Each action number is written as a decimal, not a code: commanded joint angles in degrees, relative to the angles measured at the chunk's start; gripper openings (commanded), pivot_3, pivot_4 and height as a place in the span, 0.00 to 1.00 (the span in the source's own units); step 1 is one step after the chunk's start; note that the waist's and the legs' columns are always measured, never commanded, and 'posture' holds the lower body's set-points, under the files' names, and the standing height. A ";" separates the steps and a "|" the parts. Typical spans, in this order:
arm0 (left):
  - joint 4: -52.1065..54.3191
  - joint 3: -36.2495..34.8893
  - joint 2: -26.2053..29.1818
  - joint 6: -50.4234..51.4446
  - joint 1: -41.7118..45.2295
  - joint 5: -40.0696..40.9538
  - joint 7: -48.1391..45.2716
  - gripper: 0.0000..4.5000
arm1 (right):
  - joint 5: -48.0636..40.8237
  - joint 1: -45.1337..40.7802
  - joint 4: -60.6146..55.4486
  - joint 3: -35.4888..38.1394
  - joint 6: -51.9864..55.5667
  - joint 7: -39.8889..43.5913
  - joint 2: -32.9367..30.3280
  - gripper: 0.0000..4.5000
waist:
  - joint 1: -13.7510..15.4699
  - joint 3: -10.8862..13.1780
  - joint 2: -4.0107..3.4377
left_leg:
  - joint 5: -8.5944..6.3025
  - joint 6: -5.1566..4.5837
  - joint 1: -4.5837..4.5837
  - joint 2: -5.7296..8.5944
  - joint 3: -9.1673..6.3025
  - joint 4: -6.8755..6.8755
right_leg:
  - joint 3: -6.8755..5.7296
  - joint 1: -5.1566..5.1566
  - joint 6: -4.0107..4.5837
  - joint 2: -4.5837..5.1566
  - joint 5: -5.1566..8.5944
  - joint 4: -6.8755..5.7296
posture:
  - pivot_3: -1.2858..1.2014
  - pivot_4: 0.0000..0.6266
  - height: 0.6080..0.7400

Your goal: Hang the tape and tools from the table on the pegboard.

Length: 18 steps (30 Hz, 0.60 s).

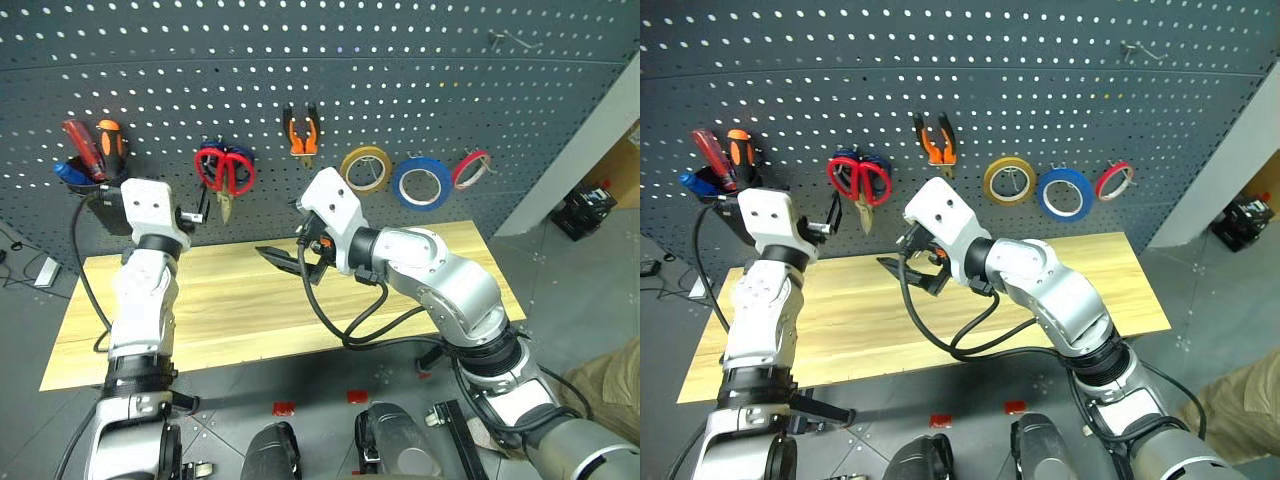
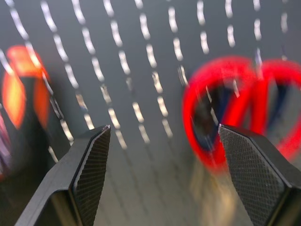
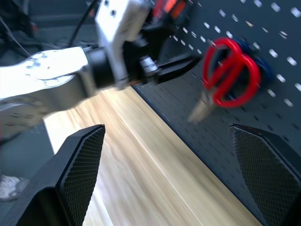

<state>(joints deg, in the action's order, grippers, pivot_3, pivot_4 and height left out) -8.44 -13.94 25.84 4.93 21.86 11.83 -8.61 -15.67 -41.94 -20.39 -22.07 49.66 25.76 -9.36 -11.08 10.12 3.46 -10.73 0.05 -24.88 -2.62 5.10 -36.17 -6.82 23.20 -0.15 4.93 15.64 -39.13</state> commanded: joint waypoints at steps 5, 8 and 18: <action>18.75 -5.66 -1.53 17.90 -8.87 7.01 3.26 0.86 | 4.83 8.82 2.87 5.70 -9.64 -5.28 -1.83 1.00 | 0.00 -1.41 -0.07 | 0.00 0.01 0.00 0.02 -0.01 0.03 | 0.01 -0.01 0.00 -0.01 0.00 0.02 | 0.43 0.08 1.00; 20.17 -6.09 -1.50 17.89 -11.53 6.08 3.15 0.86 | 6.69 13.14 7.41 9.34 -17.45 -9.17 -0.19 1.00 | 0.23 -2.68 -0.18 | -0.01 0.00 0.02 0.04 0.00 0.02 | 0.01 -0.04 0.00 -0.01 0.00 0.05 | 0.43 0.05 1.00; 18.30 -6.71 -4.42 16.44 -16.59 3.30 5.05 0.86 | 10.29 19.96 33.00 19.64 -41.01 -16.01 1.66 1.00 | 1.23 -5.69 -0.51 | -0.10 -0.08 0.48 0.02 -0.12 -0.03 | 0.05 -0.55 0.02 -0.13 0.00 0.09 | 0.45 0.00 1.00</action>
<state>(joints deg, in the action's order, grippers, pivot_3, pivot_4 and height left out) 8.95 -19.93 21.84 23.01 5.77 16.10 -4.25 -5.78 -21.47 9.63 -4.91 12.42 10.99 -7.29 -9.85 4.43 2.95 -10.87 0.04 -24.29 -2.61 4.98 -36.20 -6.78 22.53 -0.12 4.80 15.65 -39.02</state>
